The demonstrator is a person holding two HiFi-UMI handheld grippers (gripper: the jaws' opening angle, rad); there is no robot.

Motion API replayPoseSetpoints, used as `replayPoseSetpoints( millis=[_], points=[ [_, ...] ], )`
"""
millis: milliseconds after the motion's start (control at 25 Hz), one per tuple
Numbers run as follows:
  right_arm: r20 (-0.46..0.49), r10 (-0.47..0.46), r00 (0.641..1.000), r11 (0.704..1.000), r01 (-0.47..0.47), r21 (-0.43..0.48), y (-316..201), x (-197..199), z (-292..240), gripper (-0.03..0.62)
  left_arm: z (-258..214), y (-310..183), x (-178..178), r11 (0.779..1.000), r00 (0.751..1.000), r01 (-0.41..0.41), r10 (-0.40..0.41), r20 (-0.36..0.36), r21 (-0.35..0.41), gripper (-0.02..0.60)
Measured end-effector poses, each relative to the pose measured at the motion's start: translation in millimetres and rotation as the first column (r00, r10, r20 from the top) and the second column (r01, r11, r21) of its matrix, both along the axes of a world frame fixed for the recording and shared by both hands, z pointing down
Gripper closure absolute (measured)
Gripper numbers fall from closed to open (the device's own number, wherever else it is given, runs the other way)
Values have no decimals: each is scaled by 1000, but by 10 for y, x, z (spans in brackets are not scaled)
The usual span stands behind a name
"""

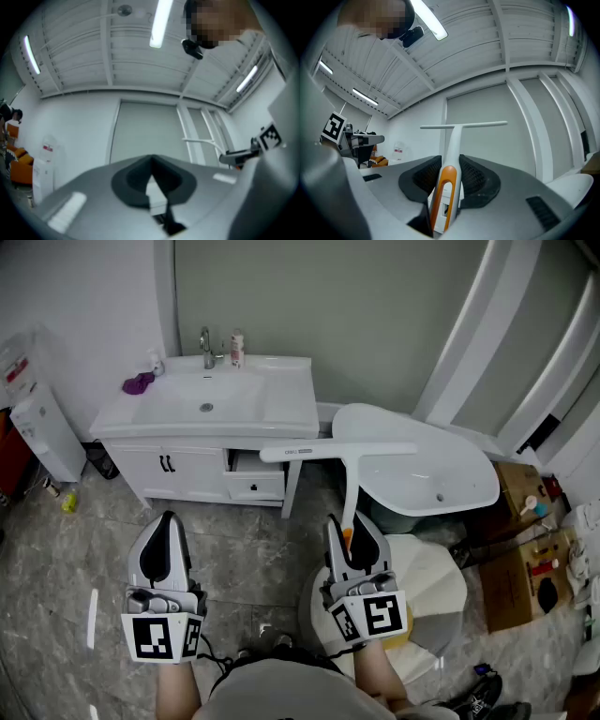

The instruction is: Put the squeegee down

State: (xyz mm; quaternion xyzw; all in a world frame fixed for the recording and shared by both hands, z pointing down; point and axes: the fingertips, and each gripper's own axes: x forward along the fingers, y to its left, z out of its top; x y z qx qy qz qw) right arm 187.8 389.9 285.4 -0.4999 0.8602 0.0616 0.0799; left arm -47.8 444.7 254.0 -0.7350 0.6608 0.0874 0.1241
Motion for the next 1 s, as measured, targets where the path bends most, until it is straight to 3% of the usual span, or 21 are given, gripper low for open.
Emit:
replayPoseSetpoints(
  millis=[1000],
  points=[
    [16,0,1000,1000,0,-12,-190,369,115,477,64,-192,438,1000,1000,-19,19,3,8,572]
  ],
)
